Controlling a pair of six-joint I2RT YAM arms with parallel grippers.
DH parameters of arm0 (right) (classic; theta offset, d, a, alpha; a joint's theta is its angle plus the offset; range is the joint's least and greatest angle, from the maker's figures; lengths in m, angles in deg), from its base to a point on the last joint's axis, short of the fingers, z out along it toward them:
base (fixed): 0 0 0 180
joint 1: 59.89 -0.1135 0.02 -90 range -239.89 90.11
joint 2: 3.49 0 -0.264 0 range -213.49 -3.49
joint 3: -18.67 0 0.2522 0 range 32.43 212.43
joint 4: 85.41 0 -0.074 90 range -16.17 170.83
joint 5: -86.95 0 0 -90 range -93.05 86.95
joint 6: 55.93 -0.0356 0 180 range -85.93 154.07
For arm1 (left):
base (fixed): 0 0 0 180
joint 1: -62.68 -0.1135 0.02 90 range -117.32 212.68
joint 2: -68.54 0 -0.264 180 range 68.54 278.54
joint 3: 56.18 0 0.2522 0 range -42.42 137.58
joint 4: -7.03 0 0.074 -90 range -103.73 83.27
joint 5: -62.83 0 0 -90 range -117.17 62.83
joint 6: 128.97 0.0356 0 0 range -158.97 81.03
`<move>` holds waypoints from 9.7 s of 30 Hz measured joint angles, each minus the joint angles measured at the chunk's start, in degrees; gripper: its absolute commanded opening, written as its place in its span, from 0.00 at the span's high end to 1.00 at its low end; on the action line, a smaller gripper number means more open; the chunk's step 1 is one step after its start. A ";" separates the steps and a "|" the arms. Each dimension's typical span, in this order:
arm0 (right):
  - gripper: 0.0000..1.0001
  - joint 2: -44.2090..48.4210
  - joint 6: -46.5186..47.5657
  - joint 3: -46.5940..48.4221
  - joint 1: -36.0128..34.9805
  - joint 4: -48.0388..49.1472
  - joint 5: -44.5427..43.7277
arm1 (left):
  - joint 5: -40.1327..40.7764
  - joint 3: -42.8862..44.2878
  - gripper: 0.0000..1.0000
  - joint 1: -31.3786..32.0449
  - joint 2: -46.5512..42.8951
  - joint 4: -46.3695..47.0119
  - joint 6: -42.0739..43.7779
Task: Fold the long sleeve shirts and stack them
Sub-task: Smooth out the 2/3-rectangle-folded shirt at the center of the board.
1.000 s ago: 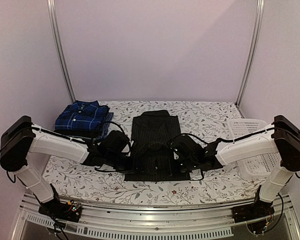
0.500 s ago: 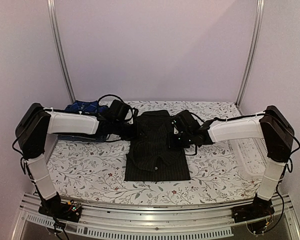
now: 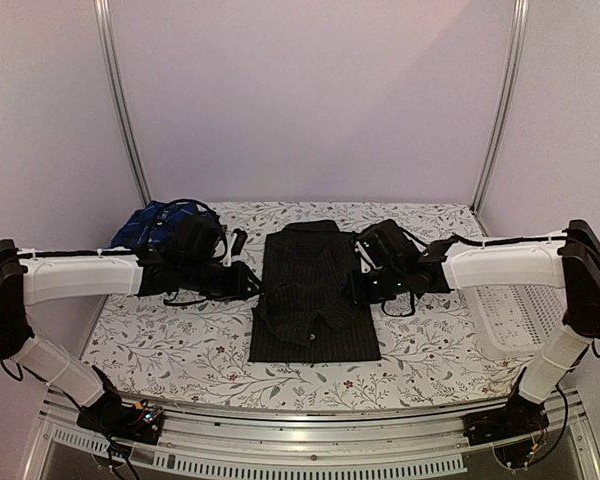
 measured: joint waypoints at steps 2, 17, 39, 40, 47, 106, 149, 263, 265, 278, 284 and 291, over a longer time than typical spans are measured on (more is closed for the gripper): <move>0.79 2.69 -0.39 -2.82 -1.62 0.07 0.61 | 0.20 -4.17 0.79 1.70 -3.13 0.17 -0.92; 0.76 7.02 -6.88 -14.08 -8.28 2.29 1.38 | 2.54 -11.41 0.72 14.25 2.97 5.38 -9.73; 0.63 7.82 -8.00 -15.04 -8.28 3.30 0.24 | 5.92 17.18 0.69 2.78 30.01 2.93 -1.86; 0.63 7.50 -8.00 -15.04 -8.28 3.48 0.24 | 5.92 17.66 0.69 2.67 30.36 2.56 -1.62; 0.65 3.21 -7.61 -14.60 -8.28 4.35 0.24 | 5.99 19.08 0.69 2.16 30.62 0.92 -0.83; 0.60 -0.15 3.76 -10.40 7.26 7.37 4.15 | 9.29 24.90 0.67 16.98 28.37 -5.60 -1.97; 0.74 -12.87 10.86 7.43 14.53 8.22 9.11 | 5.46 27.61 0.71 25.00 39.12 5.35 0.55; 0.78 -6.27 -5.97 -0.94 7.52 14.58 22.97 | 14.38 32.28 0.62 14.23 32.87 -17.05 -2.27; 0.78 -6.95 -6.16 -0.94 7.52 15.10 23.23 | 14.82 32.65 0.63 14.45 33.62 -17.73 -2.23; 0.78 -11.47 -6.93 -0.44 7.52 16.31 24.74 | 19.32 33.09 0.83 14.49 34.29 -20.20 -2.67; 0.78 -13.11 -6.91 0.11 7.45 16.35 25.33 | 19.47 32.00 0.88 14.47 33.75 -19.91 -3.17; 0.72 -14.27 -6.67 1.70 7.30 16.37 25.88 | 18.73 27.30 0.88 14.01 30.47 -16.65 -4.61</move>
